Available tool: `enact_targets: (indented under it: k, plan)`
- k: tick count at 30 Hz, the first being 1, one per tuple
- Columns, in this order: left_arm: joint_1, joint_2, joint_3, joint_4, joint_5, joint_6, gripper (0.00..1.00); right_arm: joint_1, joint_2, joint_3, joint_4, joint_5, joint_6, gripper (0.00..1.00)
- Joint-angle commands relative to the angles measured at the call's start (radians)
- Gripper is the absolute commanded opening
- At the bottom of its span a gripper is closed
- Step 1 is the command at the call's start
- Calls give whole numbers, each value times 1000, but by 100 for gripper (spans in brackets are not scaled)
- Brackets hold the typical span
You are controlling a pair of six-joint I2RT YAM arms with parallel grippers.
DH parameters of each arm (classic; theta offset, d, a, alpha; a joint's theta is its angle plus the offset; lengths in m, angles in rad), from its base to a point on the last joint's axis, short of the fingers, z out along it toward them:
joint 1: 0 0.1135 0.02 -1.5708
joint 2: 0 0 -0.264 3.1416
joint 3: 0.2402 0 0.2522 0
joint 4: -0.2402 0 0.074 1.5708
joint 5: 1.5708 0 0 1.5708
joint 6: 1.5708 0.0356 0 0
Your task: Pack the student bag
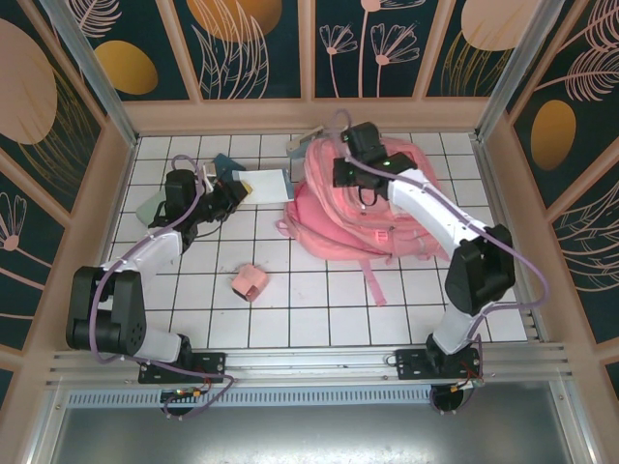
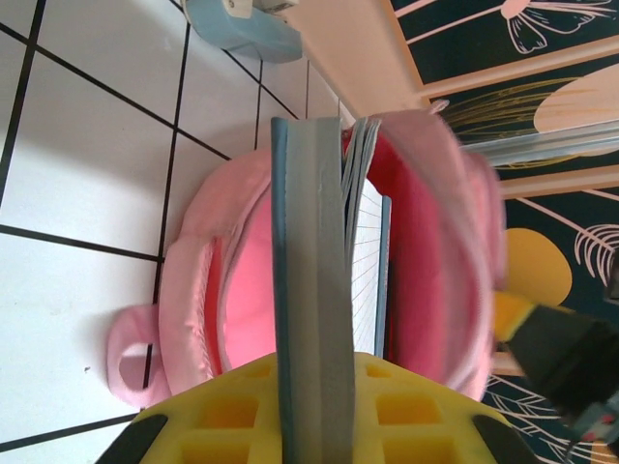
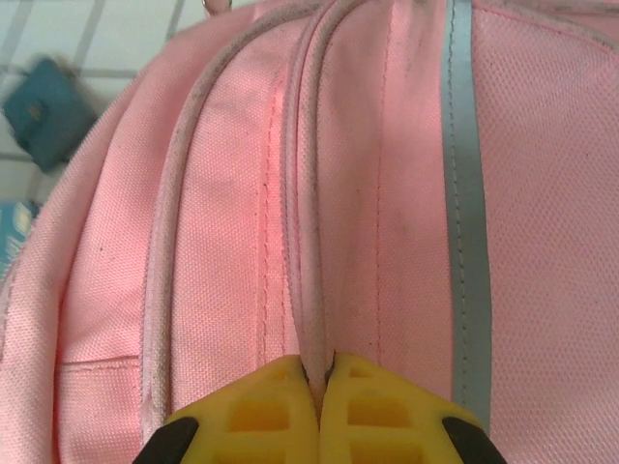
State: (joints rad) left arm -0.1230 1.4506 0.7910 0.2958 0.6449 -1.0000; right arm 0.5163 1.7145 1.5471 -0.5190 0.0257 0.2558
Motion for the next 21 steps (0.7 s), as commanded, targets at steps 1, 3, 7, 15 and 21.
enact_targets:
  k: [1,3,7,15,21]
  plan:
    - [-8,15,-6,79,6,-20,0,-65,-74,62,127,-215,73,0]
    - [-26,32,-3,97,2,-32,0,-105,-84,65,155,-305,107,0]
    - [-91,84,24,147,-17,-63,0,-160,-98,59,212,-436,178,0]
    - [-247,255,130,305,-51,-181,0,-195,-116,38,270,-517,242,0]
    - [-375,433,294,335,-59,-219,0,-222,-130,26,299,-559,284,0]
